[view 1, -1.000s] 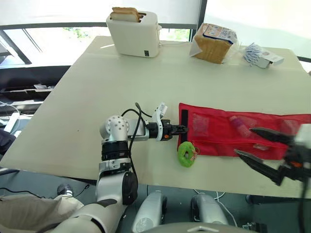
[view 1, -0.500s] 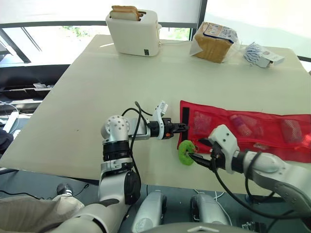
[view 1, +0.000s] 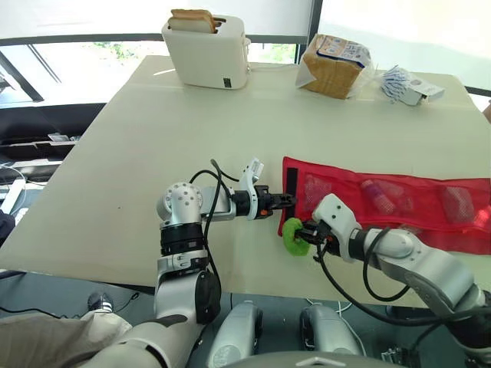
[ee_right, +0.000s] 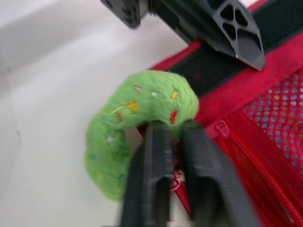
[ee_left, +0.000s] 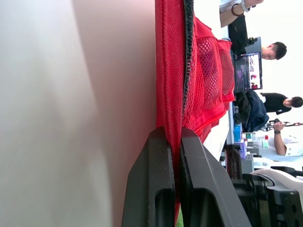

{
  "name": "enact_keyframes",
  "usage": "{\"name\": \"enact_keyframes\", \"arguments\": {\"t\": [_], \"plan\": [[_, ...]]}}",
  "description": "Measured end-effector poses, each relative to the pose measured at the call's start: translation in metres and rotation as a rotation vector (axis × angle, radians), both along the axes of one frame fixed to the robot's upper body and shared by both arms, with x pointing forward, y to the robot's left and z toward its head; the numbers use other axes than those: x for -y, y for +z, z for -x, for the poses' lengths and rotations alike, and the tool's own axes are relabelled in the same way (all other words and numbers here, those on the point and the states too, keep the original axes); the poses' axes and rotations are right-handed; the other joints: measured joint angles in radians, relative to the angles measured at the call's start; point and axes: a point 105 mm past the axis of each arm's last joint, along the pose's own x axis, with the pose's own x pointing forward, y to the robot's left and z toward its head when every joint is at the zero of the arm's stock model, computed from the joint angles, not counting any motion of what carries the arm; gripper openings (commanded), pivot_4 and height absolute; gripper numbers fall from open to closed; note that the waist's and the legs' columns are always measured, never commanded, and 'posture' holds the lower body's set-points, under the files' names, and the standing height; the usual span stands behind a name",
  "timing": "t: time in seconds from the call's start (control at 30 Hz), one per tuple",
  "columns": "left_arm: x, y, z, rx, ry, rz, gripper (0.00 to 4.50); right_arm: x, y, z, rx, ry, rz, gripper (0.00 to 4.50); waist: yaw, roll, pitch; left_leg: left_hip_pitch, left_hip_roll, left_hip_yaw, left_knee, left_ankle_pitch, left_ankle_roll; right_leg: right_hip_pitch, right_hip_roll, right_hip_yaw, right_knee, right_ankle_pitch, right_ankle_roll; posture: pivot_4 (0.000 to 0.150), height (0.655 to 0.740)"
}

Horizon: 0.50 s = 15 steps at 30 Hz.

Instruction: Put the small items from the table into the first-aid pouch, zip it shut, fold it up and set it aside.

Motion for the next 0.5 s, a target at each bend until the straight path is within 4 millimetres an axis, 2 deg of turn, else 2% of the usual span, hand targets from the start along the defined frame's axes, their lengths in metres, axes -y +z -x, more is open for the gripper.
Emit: {"name": "enact_keyframes", "arguments": {"t": [0.13, 0.23, 0.47, 0.5], "plan": [[-0.003, 0.000, 0.000, 0.006, -0.002, -0.008, 0.00, 0.010, 0.003, -0.002, 0.000, -0.066, -0.045, 0.05, 0.000, 0.000, 0.000, 0.000, 0.000, 0.000, 0.000, 0.000, 0.000, 0.000, 0.000, 0.000, 0.000, 0.000, 0.000, 0.150, 0.7400], [-0.013, -0.003, -0.002, 0.019, 0.005, -0.039, 0.00, 0.032, 0.009, -0.001, 0.013, -0.191, -0.103, 0.05, -0.001, 0.000, 0.000, 0.000, 0.000, 0.000, -0.001, 0.000, 0.000, 0.000, 0.000, 0.000, 0.000, 0.000, 0.000, 0.150, 0.7400], [-0.050, -0.005, -0.011, 0.083, 0.036, -0.121, 0.00, 0.110, 0.006, 0.000, 0.036, -0.527, -0.030, 0.05, -0.003, 0.001, 0.000, 0.001, 0.000, 0.001, -0.002, 0.001, -0.001, 0.000, 0.001, 0.001, 0.001, 0.000, -0.001, 0.150, 0.7400], [-0.053, -0.006, -0.012, 0.084, 0.044, -0.126, 0.00, 0.115, 0.007, 0.000, 0.042, -0.548, -0.020, 0.05, -0.004, 0.001, 0.000, 0.001, 0.000, 0.001, -0.002, 0.001, -0.001, 0.000, 0.001, 0.001, 0.001, 0.000, -0.001, 0.150, 0.7400]]}}
